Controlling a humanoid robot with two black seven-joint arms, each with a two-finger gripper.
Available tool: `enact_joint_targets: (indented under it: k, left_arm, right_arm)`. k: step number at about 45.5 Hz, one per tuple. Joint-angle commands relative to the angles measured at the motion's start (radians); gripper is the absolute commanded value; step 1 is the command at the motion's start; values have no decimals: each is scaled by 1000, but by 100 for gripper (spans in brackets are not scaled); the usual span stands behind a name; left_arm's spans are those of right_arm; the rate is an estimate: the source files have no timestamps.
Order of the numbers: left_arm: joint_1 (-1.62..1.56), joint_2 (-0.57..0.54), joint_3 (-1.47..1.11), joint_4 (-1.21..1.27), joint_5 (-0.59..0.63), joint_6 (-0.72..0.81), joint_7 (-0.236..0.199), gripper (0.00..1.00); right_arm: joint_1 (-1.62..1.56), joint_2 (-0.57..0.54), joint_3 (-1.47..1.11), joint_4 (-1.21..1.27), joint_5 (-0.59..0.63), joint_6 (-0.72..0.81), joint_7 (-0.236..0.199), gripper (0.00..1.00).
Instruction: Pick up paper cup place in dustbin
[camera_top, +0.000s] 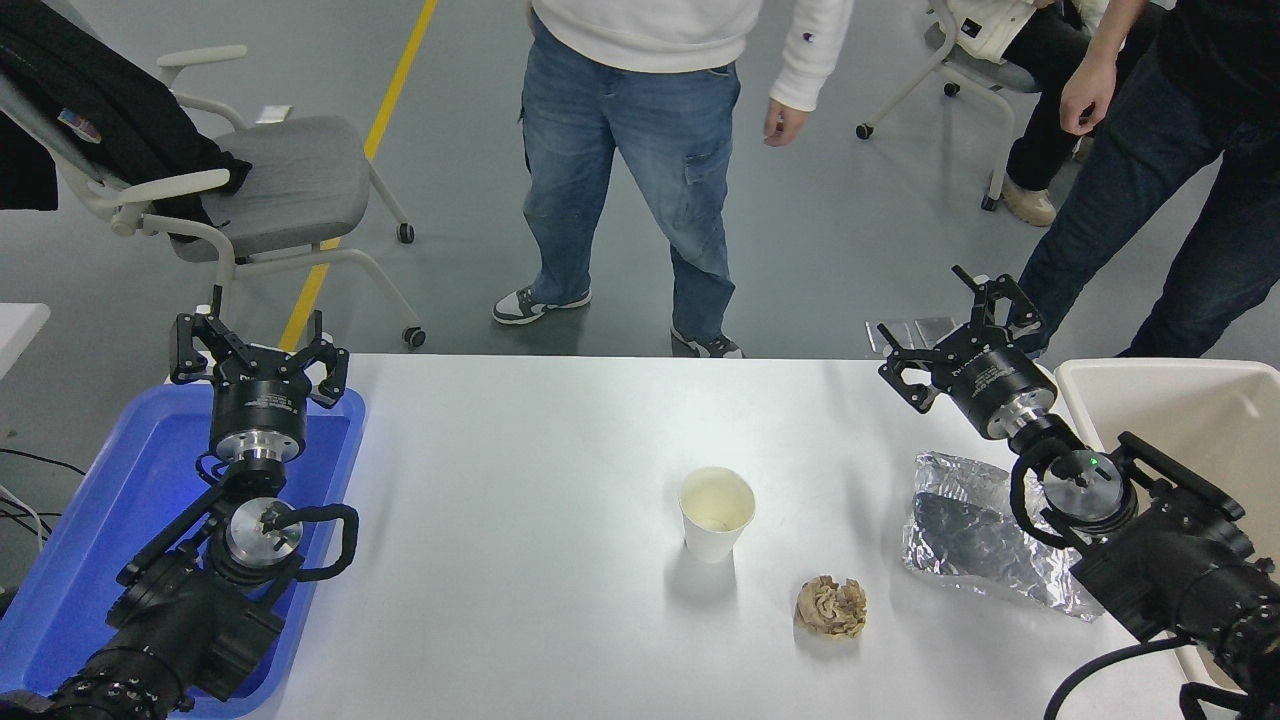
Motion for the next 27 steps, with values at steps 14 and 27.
enact_joint_targets:
  k: [14, 27]
  left_arm:
    - [0, 2, 0, 0, 0, 0, 3, 99]
    - [0, 2, 0, 0, 0, 0, 2, 99]
  right_arm:
    - [48, -4, -2, 4, -103, -2, -2, 100]
    - [141, -68, -105, 87, -256, -4, -6, 100]
